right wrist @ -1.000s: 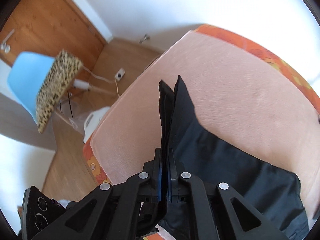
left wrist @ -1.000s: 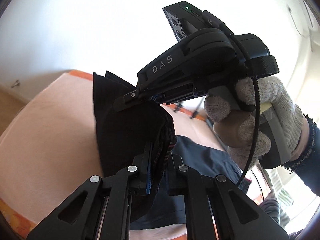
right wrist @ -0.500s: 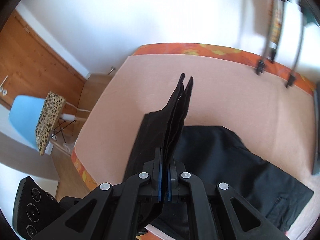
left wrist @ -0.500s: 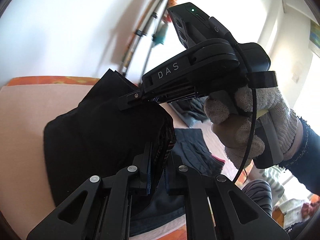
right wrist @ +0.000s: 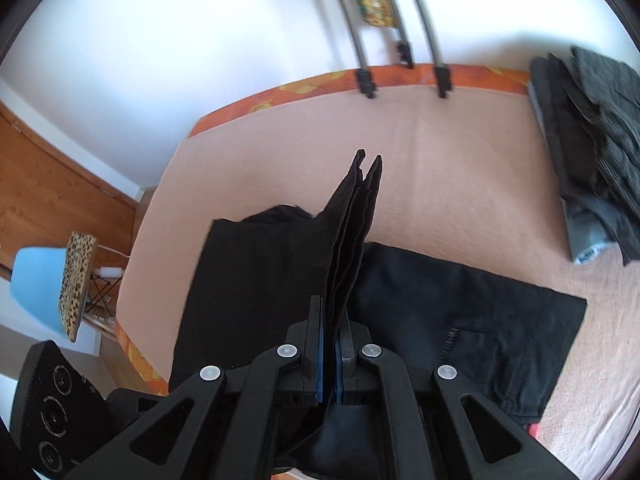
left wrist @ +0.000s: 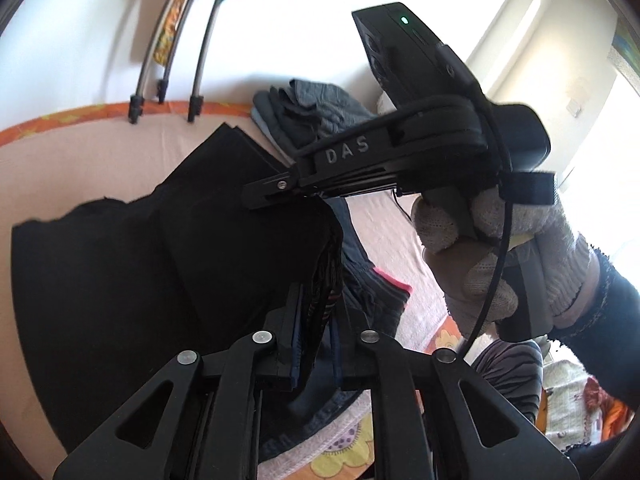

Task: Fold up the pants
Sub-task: 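Lower the folded trousers onto the bed with both tools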

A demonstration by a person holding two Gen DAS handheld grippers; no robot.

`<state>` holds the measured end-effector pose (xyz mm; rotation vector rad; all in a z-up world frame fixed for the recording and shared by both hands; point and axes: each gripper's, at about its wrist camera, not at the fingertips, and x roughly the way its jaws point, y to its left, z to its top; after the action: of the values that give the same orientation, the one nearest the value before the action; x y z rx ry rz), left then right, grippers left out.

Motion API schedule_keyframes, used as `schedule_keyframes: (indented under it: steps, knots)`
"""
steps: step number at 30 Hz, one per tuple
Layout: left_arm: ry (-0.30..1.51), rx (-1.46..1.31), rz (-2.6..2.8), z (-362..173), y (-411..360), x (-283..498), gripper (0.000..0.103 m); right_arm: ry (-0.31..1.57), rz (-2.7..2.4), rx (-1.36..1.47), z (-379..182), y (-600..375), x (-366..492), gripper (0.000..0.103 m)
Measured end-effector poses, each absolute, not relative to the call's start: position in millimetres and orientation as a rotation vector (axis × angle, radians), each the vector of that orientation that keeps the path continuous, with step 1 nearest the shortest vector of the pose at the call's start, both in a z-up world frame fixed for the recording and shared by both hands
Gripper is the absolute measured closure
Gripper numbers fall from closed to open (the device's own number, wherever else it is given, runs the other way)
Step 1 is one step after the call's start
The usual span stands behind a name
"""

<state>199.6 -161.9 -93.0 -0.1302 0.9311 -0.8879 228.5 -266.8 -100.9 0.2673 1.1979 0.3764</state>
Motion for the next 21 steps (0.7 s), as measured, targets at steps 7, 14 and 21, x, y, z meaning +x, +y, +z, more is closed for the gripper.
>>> schedule_keyframes:
  steps: [7,14,21]
  knots:
    - [0.896,-0.179,-0.806,-84,-111,176,0.084,1.219,0.350,0.326,-136,-301,216,0.102]
    - [0.925,-0.193,-0.581,-104,-44,186,0.084,1.252,0.330,0.351,-157,-321,216,0.102]
    - [0.959,-0.142,-0.587,-120,-52,170,0.084,1.287,0.289,0.328,-168,-332,212,0.102]
